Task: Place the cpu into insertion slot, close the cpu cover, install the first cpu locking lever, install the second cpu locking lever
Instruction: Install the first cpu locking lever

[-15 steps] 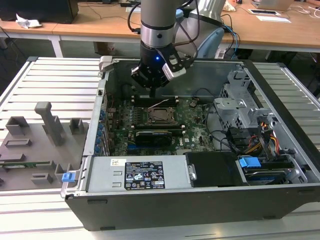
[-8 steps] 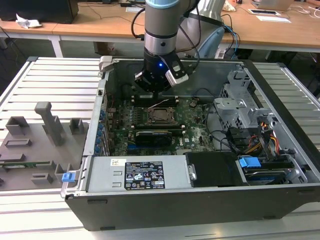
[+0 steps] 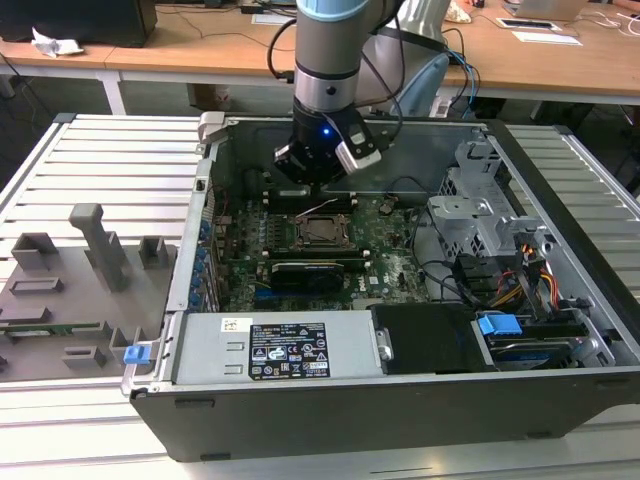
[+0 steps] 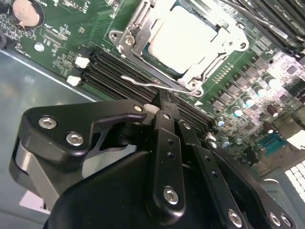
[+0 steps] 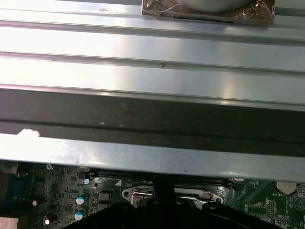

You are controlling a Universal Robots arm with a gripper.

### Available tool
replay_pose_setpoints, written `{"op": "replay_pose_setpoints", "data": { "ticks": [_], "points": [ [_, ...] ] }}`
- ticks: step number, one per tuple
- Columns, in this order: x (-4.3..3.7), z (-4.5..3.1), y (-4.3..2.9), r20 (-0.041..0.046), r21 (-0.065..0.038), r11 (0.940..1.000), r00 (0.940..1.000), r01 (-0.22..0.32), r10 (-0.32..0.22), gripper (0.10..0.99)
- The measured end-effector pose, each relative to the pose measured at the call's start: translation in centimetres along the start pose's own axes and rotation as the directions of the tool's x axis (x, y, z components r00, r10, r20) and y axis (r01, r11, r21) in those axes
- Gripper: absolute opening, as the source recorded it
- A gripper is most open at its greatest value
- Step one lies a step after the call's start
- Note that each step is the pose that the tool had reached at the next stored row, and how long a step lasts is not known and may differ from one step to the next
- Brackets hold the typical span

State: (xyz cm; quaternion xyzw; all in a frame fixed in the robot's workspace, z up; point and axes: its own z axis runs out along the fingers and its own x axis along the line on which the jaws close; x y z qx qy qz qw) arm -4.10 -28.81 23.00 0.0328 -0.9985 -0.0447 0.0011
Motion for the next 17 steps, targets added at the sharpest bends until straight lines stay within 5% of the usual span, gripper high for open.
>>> {"op": "replay_pose_setpoints", "data": {
  "ticks": [17],
  "points": [
    [-2.01, 0.56, 0.11, -0.0006, 0.004, 1.0, 1.0, 0.0, 0.0, 0.106]
  ]
}}
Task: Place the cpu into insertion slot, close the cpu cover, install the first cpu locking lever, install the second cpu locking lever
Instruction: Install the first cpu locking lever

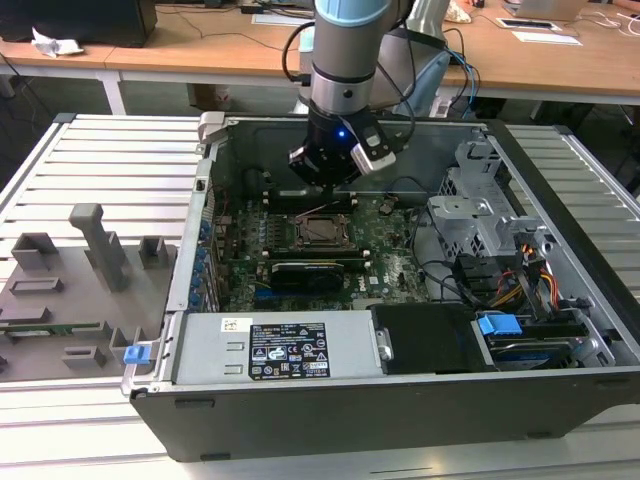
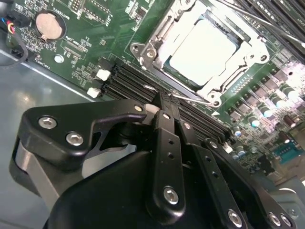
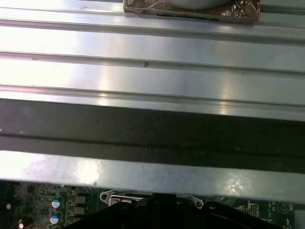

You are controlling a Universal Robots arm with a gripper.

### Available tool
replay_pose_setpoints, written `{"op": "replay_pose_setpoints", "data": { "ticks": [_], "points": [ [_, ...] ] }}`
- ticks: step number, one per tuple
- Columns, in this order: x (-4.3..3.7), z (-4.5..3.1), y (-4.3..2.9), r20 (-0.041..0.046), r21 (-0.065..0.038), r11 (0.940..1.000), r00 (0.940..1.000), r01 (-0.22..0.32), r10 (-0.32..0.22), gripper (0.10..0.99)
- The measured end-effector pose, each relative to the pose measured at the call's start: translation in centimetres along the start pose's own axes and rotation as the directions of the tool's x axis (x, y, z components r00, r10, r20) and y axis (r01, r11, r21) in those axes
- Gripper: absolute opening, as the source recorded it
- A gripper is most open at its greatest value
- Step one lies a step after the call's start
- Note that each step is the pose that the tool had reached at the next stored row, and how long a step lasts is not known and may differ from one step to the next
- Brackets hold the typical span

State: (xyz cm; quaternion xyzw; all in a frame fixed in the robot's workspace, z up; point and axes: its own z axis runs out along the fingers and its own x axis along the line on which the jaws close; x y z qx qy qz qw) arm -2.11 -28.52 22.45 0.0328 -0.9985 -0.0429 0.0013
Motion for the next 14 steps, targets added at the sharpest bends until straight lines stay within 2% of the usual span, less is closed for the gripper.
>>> {"op": "replay_pose_setpoints", "data": {
  "ticks": [14],
  "points": [
    [-0.54, 1.5, -0.16, -0.0006, 0.008, 1.0, 1.0, 0.0, 0.0, 0.106]
  ]
}}
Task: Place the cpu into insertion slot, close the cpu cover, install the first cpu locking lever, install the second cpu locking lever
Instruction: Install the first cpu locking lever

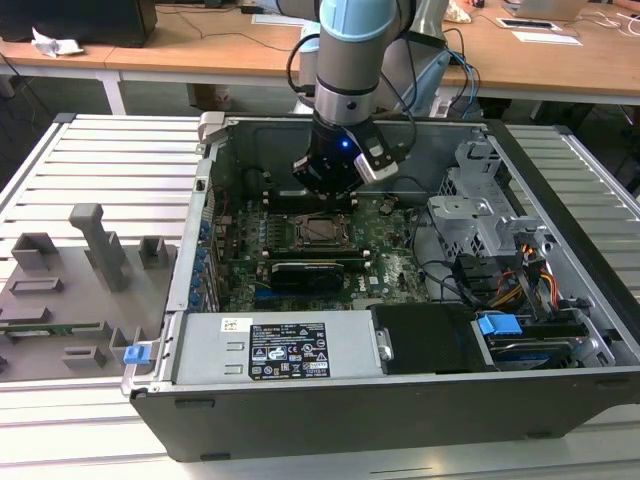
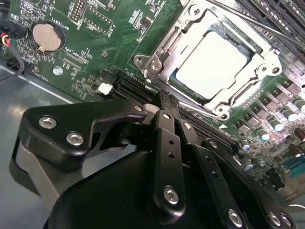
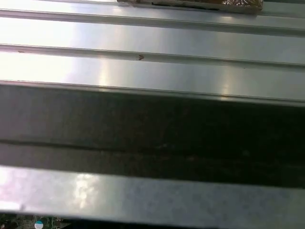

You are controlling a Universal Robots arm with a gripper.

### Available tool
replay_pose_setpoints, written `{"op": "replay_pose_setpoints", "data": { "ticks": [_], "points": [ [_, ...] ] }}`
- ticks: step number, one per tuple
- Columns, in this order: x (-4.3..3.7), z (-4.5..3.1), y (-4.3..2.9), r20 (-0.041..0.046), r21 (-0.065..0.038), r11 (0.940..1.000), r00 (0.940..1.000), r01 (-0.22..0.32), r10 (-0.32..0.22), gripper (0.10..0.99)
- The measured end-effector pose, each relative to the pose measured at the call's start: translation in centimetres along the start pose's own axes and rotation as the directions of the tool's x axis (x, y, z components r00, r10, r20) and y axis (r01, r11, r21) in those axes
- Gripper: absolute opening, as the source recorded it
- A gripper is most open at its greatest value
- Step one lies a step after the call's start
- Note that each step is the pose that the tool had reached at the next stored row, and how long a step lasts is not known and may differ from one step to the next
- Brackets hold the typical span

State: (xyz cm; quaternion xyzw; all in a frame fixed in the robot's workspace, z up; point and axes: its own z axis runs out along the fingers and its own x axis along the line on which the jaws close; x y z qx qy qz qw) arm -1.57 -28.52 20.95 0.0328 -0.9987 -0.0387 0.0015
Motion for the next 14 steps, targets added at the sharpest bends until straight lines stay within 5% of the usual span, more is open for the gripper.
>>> {"op": "replay_pose_setpoints", "data": {
  "ticks": [14],
  "points": [
    [-0.12, 0.47, -0.05, -0.0004, 0.005, 1.0, 1.0, 0.0, 0.0, 0.106]
  ]
}}
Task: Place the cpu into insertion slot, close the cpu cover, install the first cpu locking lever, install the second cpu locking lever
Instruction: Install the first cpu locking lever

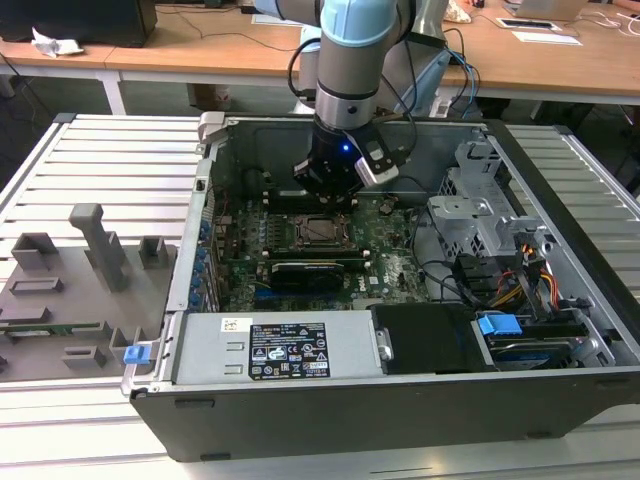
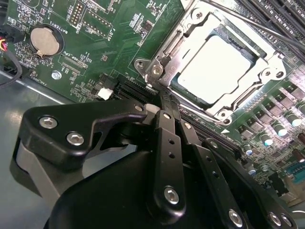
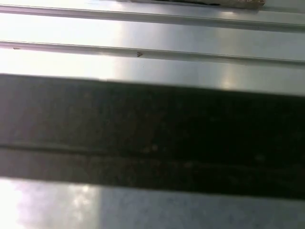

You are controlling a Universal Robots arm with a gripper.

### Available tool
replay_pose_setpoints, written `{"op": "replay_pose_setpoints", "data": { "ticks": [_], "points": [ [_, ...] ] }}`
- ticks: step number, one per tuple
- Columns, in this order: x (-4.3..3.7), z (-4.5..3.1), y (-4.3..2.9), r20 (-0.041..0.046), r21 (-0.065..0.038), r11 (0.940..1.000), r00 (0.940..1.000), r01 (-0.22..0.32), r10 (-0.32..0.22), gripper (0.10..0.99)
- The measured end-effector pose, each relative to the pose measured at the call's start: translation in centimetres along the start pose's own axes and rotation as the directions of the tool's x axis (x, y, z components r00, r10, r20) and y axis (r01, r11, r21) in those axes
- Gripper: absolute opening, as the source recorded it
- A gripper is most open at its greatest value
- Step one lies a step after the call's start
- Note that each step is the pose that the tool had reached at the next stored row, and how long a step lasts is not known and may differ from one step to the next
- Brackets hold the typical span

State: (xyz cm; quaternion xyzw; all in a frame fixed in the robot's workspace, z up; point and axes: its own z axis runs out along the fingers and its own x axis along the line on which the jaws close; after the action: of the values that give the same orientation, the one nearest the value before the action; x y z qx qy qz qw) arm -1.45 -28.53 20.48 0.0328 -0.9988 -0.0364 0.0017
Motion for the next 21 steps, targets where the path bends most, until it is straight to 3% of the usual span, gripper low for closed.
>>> {"op": "replay_pose_setpoints", "data": {
  "ticks": [8, 12, 18, 21],
  "points": [
    [-0.04, 0.15, -0.01, -0.0002, 0.004, 1.0, 1.0, 0.0, 0.0, 0.106],
    [-0.07, 0.21, -0.02, -0.0005, 0.013, 0.9999, 1.0, 0.0, 0.0, 0.106],
    [-0.08, 0.29, -0.02, -0.0011, 0.018, 0.9998, 1.0, 0.0, 0.0, 0.106],
    [-0.09, -0.43, 0.04, -0.0009, 0.017, 0.9998, 1.0, 0.0, 0.0, 0.106]
  ]
}}
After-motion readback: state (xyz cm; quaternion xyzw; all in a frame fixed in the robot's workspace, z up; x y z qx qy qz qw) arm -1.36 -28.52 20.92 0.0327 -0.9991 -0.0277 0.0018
